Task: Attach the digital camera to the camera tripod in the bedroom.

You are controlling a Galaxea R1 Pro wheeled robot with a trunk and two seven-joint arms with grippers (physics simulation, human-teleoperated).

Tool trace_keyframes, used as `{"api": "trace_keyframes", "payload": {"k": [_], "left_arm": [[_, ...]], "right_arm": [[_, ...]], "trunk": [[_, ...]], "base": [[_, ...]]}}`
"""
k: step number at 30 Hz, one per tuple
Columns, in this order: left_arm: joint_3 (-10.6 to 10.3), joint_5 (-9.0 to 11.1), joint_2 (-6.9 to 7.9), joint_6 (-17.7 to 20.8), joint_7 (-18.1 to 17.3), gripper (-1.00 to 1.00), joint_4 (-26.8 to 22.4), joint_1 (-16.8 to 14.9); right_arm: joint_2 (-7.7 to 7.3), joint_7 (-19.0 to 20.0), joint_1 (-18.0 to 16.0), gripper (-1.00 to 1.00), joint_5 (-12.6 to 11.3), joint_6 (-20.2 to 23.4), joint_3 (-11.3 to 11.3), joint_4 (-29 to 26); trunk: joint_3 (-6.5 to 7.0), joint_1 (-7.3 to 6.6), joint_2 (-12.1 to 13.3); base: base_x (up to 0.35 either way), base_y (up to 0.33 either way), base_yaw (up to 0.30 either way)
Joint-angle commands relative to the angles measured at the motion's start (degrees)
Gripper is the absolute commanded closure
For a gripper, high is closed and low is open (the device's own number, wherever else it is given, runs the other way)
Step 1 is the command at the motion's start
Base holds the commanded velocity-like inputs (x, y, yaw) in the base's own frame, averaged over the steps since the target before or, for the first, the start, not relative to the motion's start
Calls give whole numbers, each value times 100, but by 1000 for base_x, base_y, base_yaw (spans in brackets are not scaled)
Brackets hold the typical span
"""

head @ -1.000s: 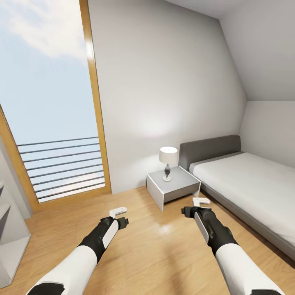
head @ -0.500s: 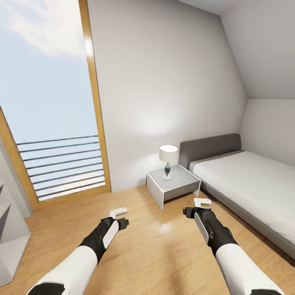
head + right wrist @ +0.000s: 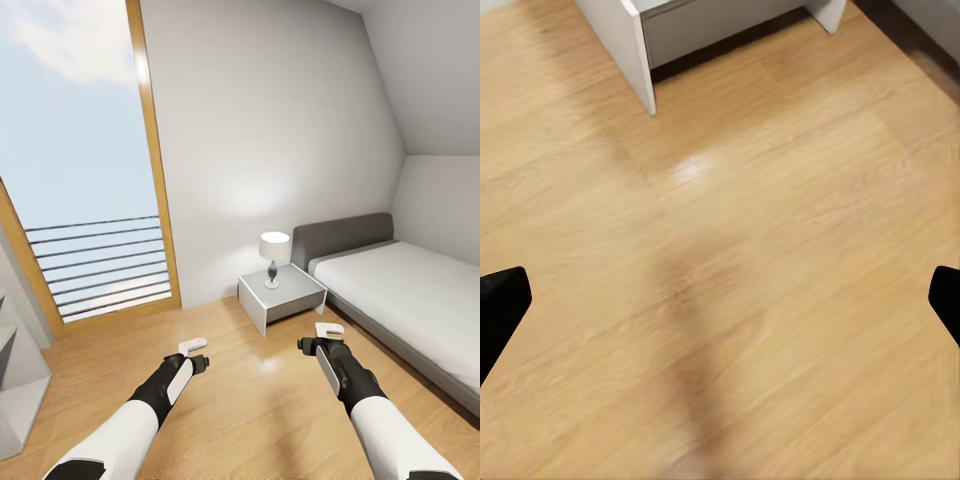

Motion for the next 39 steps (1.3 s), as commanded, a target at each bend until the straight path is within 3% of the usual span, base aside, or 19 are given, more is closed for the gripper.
{"api": "trace_keyframes", "payload": {"k": [1, 39], "left_arm": [[-10, 55, -1, 22, 42, -100, -13, -2], [-8, 45, 10, 22, 44, -100, -17, -2]], "right_arm": [[4, -24, -3, -100, -30, 24, -12, -8], [13, -51, -3, -100, -20, 25, -12, 8]], "trunk": [[-16, 0, -4], [-363, 0, -4]], "base": [[0, 0, 0], [0, 0, 0]]}}
